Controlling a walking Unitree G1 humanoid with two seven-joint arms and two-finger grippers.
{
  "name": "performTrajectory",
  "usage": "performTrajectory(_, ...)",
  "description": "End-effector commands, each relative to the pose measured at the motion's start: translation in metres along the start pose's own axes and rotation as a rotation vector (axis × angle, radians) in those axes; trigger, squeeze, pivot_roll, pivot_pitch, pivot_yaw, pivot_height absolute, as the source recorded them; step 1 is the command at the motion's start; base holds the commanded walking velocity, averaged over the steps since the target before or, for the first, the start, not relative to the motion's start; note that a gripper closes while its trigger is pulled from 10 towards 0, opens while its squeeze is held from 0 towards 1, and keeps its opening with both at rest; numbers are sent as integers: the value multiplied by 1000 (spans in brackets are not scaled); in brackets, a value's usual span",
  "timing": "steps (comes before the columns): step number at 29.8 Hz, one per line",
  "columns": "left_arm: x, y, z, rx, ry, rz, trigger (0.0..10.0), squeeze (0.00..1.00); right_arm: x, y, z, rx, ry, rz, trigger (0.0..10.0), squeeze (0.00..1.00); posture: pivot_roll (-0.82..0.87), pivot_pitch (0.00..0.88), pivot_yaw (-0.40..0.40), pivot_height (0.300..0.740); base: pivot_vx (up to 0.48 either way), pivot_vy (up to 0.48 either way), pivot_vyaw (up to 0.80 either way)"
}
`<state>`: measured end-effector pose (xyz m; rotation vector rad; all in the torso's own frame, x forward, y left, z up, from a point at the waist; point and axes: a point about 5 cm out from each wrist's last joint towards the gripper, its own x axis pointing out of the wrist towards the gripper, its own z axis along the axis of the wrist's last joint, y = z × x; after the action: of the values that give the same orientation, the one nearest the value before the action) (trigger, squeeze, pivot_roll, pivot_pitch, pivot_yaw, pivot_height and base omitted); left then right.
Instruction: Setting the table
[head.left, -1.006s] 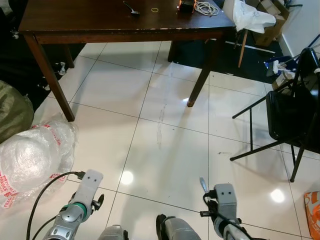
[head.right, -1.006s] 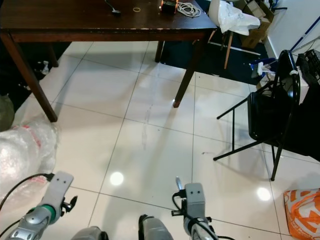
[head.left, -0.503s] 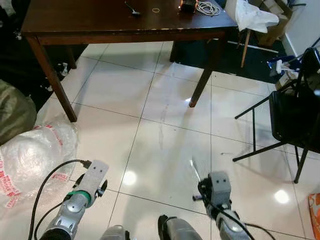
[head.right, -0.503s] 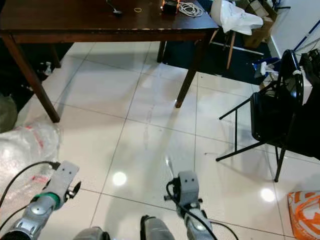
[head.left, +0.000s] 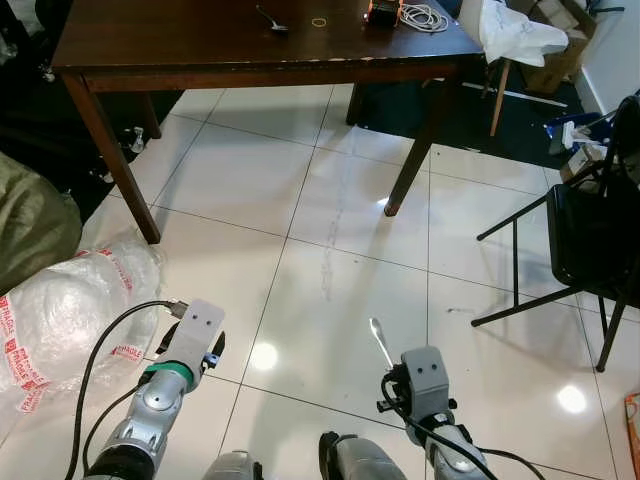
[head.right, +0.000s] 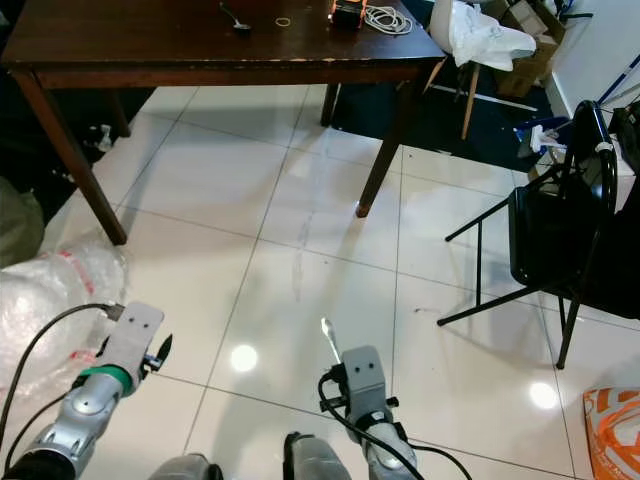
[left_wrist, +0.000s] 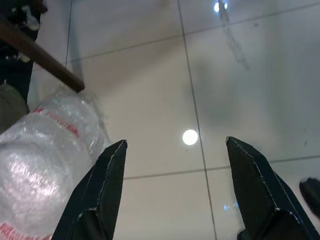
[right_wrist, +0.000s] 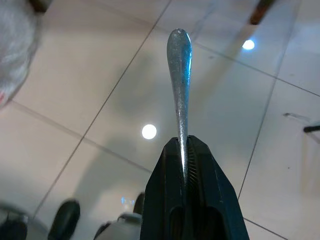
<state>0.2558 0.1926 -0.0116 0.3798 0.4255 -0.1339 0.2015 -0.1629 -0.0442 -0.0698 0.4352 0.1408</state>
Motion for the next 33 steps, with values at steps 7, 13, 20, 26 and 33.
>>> performTrajectory(7, 2, -5, 1, 18, -5, -25, 10000, 0, 3, -21, 13, 88, -72, -120, 10000, 0, 55, 33, -17, 740, 0, 0, 0)
performTrajectory(13, 4, -5, 2, 32, -4, -21, 10000, 0, 2, -20, 11, 87, -73, -124, 10000, 0, 48, 30, -12, 740, 0, 0, 0)
performTrajectory(20, 4, -9, 0, 42, 3, -27, 10000, 0, 0, -18, 7, 93, -64, -120, 10000, 0, 43, 21, -12, 740, 282, 0, 0)
performTrajectory(26, 5, -10, 0, 44, 4, -29, 10000, 0, 0, -18, 7, 93, -63, -119, 10000, 0, 43, 18, -10, 740, 372, 0, 0)
performTrajectory(33, 5, -9, 0, 49, 4, -32, 10000, 0, 0, -20, 7, 88, -64, -119, 10000, 0, 44, 15, -8, 740, 370, 0, 0)
